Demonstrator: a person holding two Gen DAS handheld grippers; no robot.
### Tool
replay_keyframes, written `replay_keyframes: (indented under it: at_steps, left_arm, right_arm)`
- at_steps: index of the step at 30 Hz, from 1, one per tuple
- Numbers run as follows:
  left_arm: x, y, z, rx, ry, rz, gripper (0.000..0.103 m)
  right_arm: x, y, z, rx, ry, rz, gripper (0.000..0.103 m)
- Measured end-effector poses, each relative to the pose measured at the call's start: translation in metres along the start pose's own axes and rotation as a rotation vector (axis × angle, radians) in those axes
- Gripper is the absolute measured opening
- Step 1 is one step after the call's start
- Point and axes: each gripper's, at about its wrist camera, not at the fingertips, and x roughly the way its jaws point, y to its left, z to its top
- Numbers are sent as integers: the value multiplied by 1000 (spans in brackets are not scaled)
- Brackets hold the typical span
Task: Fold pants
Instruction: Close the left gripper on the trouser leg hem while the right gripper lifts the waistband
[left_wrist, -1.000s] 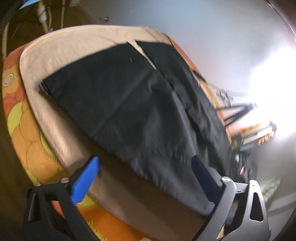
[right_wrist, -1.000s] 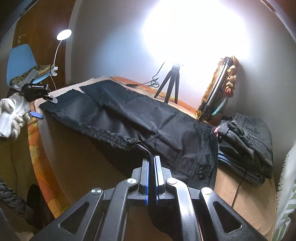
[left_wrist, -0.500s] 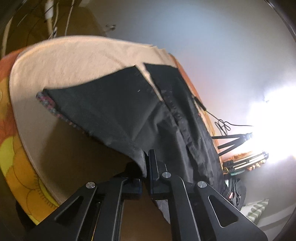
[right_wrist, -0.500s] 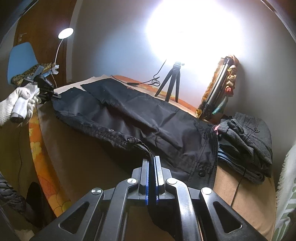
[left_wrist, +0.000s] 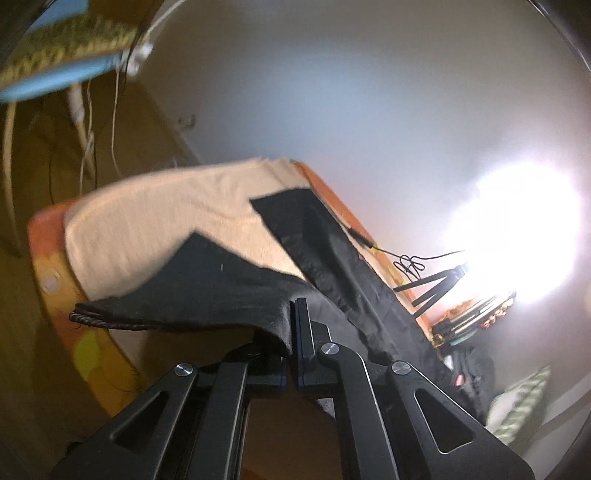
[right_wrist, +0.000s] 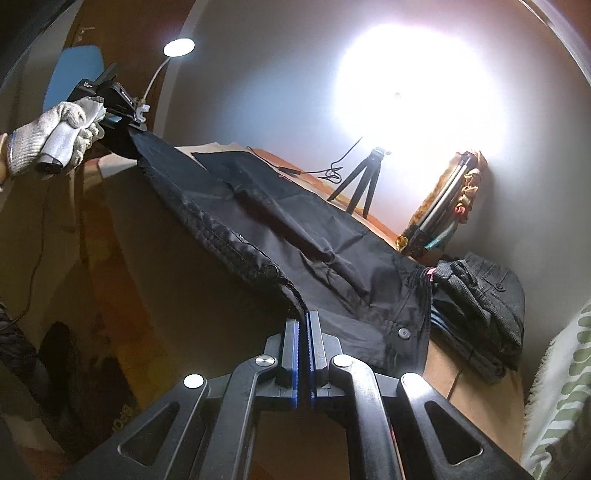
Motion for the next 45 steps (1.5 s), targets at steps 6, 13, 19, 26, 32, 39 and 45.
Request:
replay_keyframes:
  at_steps: [6, 13, 19, 26, 32, 39, 45]
  left_arm:
    - [3, -2, -10, 58, 7, 51, 2]
    - [-19, -40, 7, 160, -77, 30, 2]
    - [-27, -60, 17, 230, -98, 16, 2]
    - [5, -78, 45, 312, -80, 73, 2]
    - [49, -94, 65, 360, -60, 103, 2]
    - [120, -119, 81, 471, -5, 166, 2]
    - [192, -138, 91, 529, 57, 212, 2]
  right_arm:
    - [0, -2, -6, 14, 21, 20, 0]
    - [-12, -21, 16, 36, -39, -26, 0]
    - [-27, -45, 39, 49, -79, -49, 0]
    - [-2, -65, 80, -40, -96, -105, 0]
    - [50, -99, 124, -56, -96, -123, 0]
    - [133, -131, 146, -39, -29, -149, 0]
    - [209, -151, 144, -30, 48, -178, 0]
